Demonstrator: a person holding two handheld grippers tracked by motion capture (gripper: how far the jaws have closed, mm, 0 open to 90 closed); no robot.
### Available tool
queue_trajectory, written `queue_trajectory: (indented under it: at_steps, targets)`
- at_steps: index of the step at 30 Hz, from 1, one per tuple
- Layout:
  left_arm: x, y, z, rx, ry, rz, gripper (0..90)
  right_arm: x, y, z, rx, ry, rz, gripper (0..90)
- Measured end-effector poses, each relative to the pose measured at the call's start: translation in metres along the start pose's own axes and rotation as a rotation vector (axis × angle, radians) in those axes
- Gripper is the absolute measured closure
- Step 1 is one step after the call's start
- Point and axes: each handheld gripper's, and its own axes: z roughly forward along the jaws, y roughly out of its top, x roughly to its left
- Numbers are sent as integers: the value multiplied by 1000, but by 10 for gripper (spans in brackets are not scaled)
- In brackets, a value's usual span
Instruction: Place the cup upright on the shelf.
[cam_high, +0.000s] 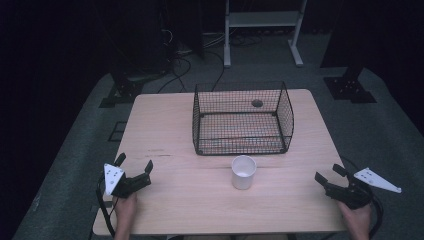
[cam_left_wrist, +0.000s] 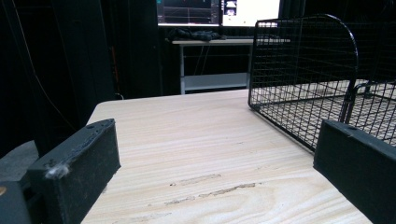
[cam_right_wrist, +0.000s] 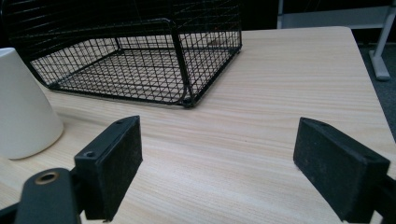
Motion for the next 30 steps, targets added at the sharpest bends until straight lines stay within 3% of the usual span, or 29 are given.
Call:
queue_trajectory:
  at_steps: [14,30]
  targets:
    - [0,0,-1,-2,-2,-3,0,8,10,2,24,11,-19,134]
    - [0,0,-2,-5,-6,-5,0,31,31,9,70,111,-74,129]
